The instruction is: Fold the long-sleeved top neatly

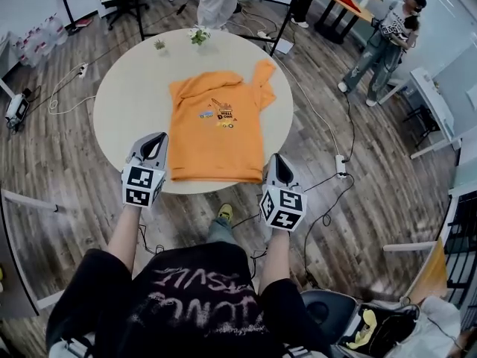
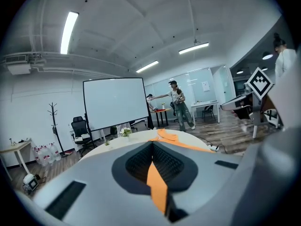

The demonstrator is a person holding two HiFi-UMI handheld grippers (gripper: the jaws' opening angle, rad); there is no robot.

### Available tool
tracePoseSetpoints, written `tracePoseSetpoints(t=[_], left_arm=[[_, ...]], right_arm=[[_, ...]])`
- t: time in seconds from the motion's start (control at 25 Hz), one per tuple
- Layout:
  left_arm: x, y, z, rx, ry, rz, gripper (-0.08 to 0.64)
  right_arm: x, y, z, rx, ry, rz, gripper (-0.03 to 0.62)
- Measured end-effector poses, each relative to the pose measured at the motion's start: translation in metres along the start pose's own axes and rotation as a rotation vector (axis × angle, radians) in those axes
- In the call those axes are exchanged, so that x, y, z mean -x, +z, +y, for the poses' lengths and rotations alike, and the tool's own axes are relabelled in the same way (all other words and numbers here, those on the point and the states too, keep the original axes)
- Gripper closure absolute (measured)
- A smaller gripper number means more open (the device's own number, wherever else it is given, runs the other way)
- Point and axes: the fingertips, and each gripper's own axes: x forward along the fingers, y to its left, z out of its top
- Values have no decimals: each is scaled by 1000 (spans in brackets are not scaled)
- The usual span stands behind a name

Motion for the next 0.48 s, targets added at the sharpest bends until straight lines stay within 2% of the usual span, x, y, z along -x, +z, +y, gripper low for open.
tracePoseSetpoints(t=[0.48], left_arm=[[-186,39,-10,-41,-13,93,549]], right_arm=[[-158,9,-87,2,88,108,588]])
